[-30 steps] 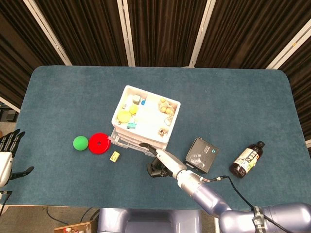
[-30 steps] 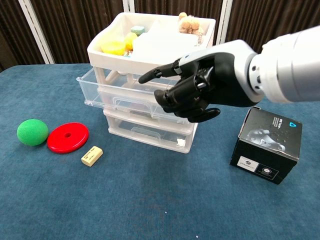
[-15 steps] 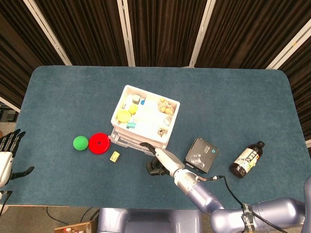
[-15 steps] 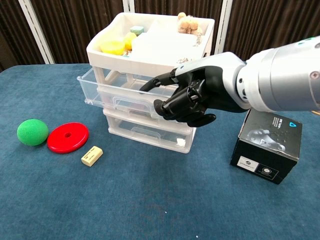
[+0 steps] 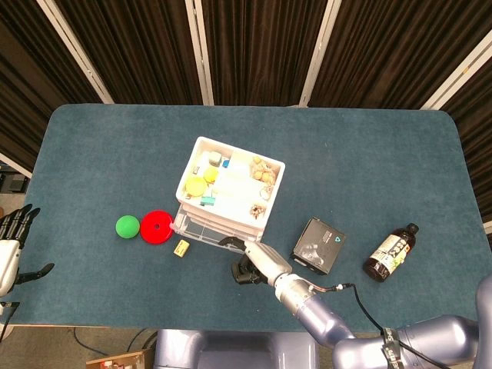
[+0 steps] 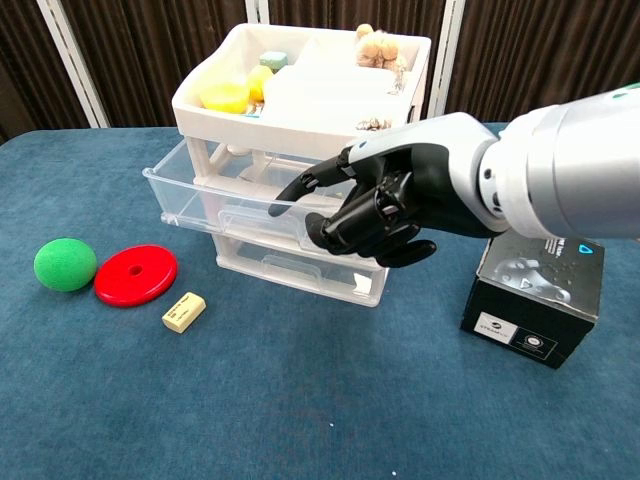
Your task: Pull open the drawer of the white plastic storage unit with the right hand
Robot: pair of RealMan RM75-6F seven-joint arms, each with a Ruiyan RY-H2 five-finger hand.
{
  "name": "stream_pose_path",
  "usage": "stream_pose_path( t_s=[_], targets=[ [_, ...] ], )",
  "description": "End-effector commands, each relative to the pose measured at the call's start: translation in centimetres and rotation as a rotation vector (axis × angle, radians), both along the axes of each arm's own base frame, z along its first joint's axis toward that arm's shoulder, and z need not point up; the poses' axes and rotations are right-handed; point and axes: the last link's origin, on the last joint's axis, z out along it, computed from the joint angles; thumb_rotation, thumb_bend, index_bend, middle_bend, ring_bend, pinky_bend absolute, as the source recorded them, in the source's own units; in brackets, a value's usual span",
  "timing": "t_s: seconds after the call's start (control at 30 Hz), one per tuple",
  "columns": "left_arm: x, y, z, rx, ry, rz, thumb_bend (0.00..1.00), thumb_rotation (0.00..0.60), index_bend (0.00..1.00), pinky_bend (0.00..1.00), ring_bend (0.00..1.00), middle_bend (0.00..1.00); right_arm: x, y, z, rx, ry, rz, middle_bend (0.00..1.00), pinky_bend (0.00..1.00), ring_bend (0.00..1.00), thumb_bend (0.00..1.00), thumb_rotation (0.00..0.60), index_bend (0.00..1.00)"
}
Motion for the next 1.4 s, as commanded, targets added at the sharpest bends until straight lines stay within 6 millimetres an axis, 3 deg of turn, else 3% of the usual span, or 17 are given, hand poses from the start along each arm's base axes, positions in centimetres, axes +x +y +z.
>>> stream_pose_path(
  t_s=[0.03,0.73,0.83,0.97,1.13,1.4],
  targets=[
    [0.0,0.0,0.0,0.001,0.0,-0.001,0.0,0.6,0.04,0.07,0.0,0.0,-0.1,0.4,0.2,0.006,0.008,0.008,0.97,0.97,0.9,0.7,0.6,0.25],
    [0.0,0.1,0.0,0.003,0.0,0.004,0.0,0.6,0.04,0.07,0.0,0.0,-0.2,2.4,1.0,0.042,-0.012,0.028,0.97,0.97,0.9,0.7,0.6,0.25],
    [0.0,0.1,0.1,0.003,0.0,0.003,0.0,0.6,0.04,0.07,0.0,0.0,-0.4,2.5,1.0,0.05,-0.006,0.03,0.97,0.97,0.9,0.7,0.6,0.21],
    [-0.1,0.1,0.0,0.001,0.002,0.005,0.0,0.6,0.04,0.07,0.0,0.0,-0.4,2.5,1.0,0.052,-0.003,0.037,0.97,0.97,0.9,0.58,0.6,0.01],
    [-0.1,0.2,0.0,0.002,0.0,0.006,0.0,0.6,0.04,0.07,0.0,0.0,-0.5,2.3,1.2,0.03,0.006,0.044,0.97,0.97,0.9,0.45,0.6,0.0],
    [-0.1,0.1,0.1,0.004,-0.001,0.007,0.0,0.6,0.04,0.07,0.0,0.0,-1.4,2.0,1.7,-0.011,0.04,0.059,0.97,0.97,0.89,0.44,0.6,0.0]
  ],
)
